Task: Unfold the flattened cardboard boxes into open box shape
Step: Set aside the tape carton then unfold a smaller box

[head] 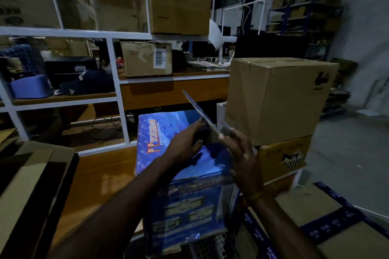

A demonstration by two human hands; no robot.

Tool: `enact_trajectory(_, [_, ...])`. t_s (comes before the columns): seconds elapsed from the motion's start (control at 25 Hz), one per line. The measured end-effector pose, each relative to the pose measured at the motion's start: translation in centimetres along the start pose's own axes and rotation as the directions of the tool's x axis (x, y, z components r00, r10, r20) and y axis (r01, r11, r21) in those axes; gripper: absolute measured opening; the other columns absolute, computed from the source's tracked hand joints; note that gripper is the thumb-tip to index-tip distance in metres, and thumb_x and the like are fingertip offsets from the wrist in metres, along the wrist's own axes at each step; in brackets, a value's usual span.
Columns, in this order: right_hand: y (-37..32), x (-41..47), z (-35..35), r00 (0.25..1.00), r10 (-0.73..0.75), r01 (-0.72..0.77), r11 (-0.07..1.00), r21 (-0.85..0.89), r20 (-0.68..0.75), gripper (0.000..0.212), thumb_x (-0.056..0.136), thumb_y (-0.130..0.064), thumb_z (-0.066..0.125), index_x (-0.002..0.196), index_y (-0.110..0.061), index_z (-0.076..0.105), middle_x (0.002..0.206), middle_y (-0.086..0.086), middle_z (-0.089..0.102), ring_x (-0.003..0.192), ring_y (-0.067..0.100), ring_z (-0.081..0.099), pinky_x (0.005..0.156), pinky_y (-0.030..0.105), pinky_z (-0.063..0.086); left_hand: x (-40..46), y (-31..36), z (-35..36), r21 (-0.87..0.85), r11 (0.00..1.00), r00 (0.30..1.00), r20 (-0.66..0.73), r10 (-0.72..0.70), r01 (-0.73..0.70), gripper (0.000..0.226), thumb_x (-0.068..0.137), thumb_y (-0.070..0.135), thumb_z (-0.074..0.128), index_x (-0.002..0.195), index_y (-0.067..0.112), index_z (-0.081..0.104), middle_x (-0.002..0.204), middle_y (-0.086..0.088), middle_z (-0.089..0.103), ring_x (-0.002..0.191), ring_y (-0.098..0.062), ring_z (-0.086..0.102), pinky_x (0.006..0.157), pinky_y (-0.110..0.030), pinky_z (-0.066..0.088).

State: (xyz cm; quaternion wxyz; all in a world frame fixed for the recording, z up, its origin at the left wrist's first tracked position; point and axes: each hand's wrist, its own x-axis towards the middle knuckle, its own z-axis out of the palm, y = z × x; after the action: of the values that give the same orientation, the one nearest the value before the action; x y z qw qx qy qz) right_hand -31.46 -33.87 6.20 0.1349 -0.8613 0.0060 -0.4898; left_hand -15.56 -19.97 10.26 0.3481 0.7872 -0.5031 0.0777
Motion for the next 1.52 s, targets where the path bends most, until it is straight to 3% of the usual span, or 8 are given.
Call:
enact_trajectory(0.16, [1.6,-1.7,0.2,0.997,0.072,-0.071,0.993,-0.098,0.006,0.076,0.091,-0.005,0.061,0.155,-0.026,0.026,0.165,0.011,0.005,0.149,0.03,0.023,0.087,0.043,0.056,2.4,0.5,3.3,-0.004,0.997,0.987,0.141,0.079,-0.079,0.075,0.084,0.017,0.054,0.15,0.04,0.028,0.161,0.02,0.019,0.127,-0.023,0.054,0.091,-0.042,0.052])
enact_trajectory(0.44, [4.5,-5.5,1.4,0.918,0.328,-0.332,0.943,-0.019,0.221,0.082,0.09,-0.077,0.027,0.154,-0.042,-0.011,0.164,0.009,0.0,0.134,0.028,0.042,0.083,0.028,0.051,4.3,1.6,6.9,0.027,0.977,0.938,0.287,0.197,-0.213,0.084,0.091,0.009,0.05,0.154,0.046,0.009,0.164,0.014,0.009,0.124,-0.024,0.054,0.079,-0.03,0.05])
enact_trajectory(0.76, [1.9,-3.9,5.8,0.899,0.391,-0.437,0.839,0.324,0.199,0.09,0.085,-0.068,0.057,0.155,-0.043,0.006,0.158,-0.015,0.02,0.143,0.001,0.027,0.107,0.027,0.042,3.1,-2.8,3.9,0.247,0.945,0.914,0.392,0.103,-0.212,0.081,0.093,0.009,0.045,0.149,0.057,0.01,0.163,0.018,0.009,0.124,-0.02,0.055,0.056,-0.03,0.05])
enact_trajectory(0.92, [0.2,-3.6,6.7,0.816,0.578,-0.566,0.804,-0.184,0.013,0.084,0.079,-0.084,0.04,0.149,-0.039,0.033,0.162,0.017,-0.015,0.151,0.036,0.002,0.114,0.05,0.028,3.2,-3.4,3.4,0.301,0.92,0.915,0.383,0.124,-0.25,0.071,0.095,0.006,0.042,0.151,0.046,0.027,0.164,0.011,0.016,0.147,-0.019,0.026,0.067,-0.026,0.047])
enact_trajectory(1.04, [0.4,-3.3,6.3,0.844,0.535,-0.504,0.82,-0.272,0.047,0.083,0.08,-0.087,0.031,0.146,-0.036,0.038,0.164,0.015,0.003,0.151,0.036,0.0,0.119,0.056,0.007,3.4,-3.2,3.5,0.298,0.916,0.908,0.396,0.138,-0.269,0.074,0.089,-0.002,0.044,0.148,0.042,0.036,0.161,0.009,0.026,0.146,-0.022,0.029,0.078,-0.039,0.055])
enact_trajectory(1.24, [0.6,-4.2,7.0,0.786,0.582,-0.616,0.767,0.18,0.208,0.084,0.076,-0.086,0.045,0.143,-0.036,0.038,0.135,-0.003,0.056,0.117,0.021,0.057,0.085,0.041,0.053,3.5,-2.6,3.9,0.286,0.924,0.922,0.36,0.144,-0.256,0.059,0.089,0.001,0.046,0.141,0.027,0.05,0.154,-0.002,0.038,0.135,-0.026,0.043,0.079,-0.028,0.044])
enact_trajectory(1.36, [0.7,-4.1,7.0,0.785,0.592,-0.618,0.764,0.186,0.182,0.082,0.076,-0.084,0.048,0.139,-0.032,0.041,0.12,-0.004,0.061,0.101,0.021,0.062,0.071,0.04,0.054,3.5,-2.3,4.0,0.307,0.924,0.928,0.354,0.113,-0.23,0.049,0.095,0.01,0.046,0.141,0.027,0.05,0.153,-0.001,0.038,0.132,-0.026,0.046,0.084,-0.033,0.046])
enact_trajectory(1.52, [-0.1,-3.8,7.0,0.847,0.511,-0.527,0.843,0.106,0.148,0.072,0.087,-0.074,0.044,0.146,-0.034,0.04,0.15,0.002,0.039,0.132,0.022,0.044,0.095,0.042,0.049,2.6,-2.3,3.3,0.498,0.849,0.95,0.313,0.014,-0.177,0.048,0.1,0.027,0.043,0.146,0.039,0.038,0.156,0.004,0.033,0.144,-0.025,0.032,0.113,-0.058,0.024])
